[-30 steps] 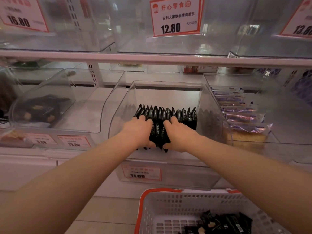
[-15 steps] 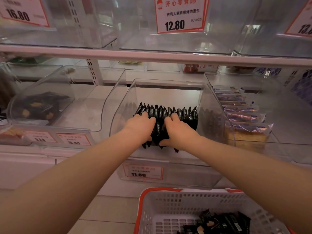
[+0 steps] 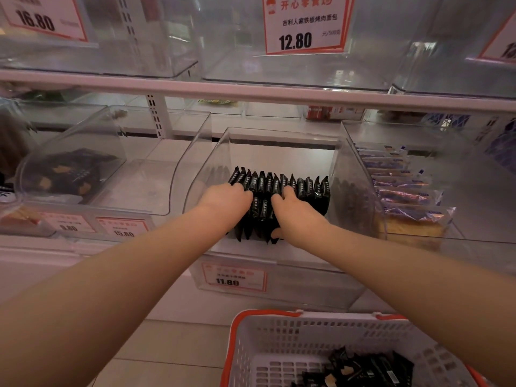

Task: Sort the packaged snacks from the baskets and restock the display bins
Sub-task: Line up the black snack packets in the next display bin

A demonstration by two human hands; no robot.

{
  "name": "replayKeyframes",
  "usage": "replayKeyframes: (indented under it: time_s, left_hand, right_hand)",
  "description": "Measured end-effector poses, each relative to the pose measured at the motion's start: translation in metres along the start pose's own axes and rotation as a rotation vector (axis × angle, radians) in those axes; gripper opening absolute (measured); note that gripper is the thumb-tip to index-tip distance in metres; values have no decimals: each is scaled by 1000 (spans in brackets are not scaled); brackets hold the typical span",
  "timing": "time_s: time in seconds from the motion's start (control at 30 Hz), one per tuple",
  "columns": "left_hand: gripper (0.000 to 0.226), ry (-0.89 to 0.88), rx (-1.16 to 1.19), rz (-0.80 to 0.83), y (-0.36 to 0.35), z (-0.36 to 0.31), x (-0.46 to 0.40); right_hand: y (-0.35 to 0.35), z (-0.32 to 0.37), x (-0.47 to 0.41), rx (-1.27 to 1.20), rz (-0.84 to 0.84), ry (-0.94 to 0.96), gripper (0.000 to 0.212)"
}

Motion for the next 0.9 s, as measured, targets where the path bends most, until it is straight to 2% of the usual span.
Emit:
replayKeyframes:
  time_s: [0.23,0.33,0.43,0.53,0.57,0.63,0.73,0.9]
  left_hand:
    - [32,-31,-1,71,3,4,13]
    - [30,-92,21,43,20,-2,30]
    - [26,-197,89,-68,47,-22,61]
    - [21,-440,207,-335,65,-59,111]
    - [24,-546,237,-398,67,-73,129]
    - [28,-689,262,-412,59,-102,156]
    - [22,-661,239,-171,15,-146,156]
    - [24,-584,301,180,-87,-217,135]
  right_hand:
    - [5,-8,1,-47,114,47,59]
    - [29,-12,19,-61,73,86,49]
    - [62,-19,62,-224,-38,120,30]
    - [74,-31,129,-468,-134,203,6]
    - [70,-34,153,-532,-126,234,9]
    - [46,-39,191,-595,-45,264,18]
    - [-16,-52,214,-525,84,201,20]
    - [-160,-79,231,-350,337,-17,14]
Point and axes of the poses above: each hand's wrist, its own x-axis away from the middle knuckle, its own y-axis out of the back of the hand, z = x × y, the point moved 5 cm from there along -x, towards the middle knuckle, and after that the axes turned 15 degrees about x, right-handed, at the moved point
